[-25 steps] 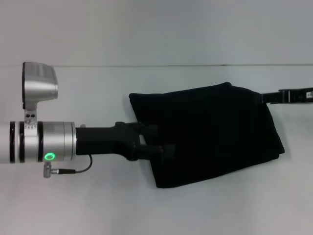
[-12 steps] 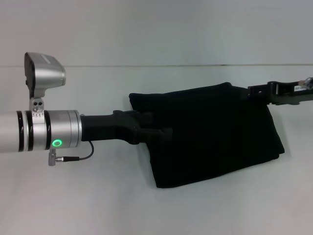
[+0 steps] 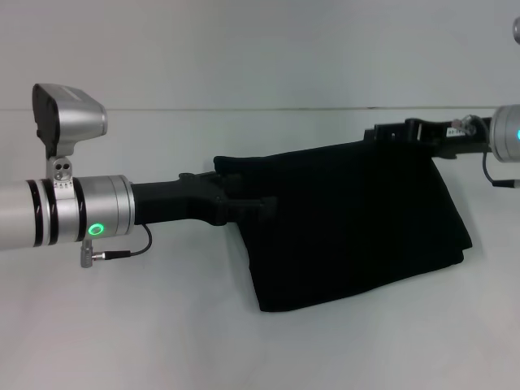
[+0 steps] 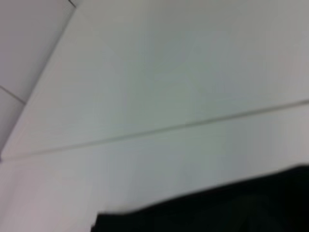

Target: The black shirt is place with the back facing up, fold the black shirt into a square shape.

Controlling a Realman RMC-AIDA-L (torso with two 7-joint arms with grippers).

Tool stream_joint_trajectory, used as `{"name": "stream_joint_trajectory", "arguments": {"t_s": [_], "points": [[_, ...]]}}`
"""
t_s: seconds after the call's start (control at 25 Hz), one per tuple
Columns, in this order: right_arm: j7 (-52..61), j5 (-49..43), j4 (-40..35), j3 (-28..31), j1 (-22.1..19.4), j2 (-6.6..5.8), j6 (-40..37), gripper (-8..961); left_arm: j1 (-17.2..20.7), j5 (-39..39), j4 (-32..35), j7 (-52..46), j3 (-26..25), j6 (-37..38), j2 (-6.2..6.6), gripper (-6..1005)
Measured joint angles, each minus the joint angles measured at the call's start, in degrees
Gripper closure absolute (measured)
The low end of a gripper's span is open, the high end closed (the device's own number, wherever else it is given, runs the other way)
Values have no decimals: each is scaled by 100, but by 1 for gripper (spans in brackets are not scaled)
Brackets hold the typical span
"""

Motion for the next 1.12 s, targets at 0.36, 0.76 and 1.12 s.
{"name": "stream_joint_trajectory", "arguments": {"t_s": [0.36, 0.76, 1.12], "points": [[-384, 413, 26, -25, 17, 136, 571, 147, -15, -32, 0, 1, 3, -78, 16, 143], [-704, 411, -88, -4, -213, 182, 1045, 167, -11, -88, -4, -331, -30, -382, -17, 148], [-952, 432, -666, 412, -803, 37, 491, 167, -208, -280, -427, -1893, -6, -1590, 17, 154]]}}
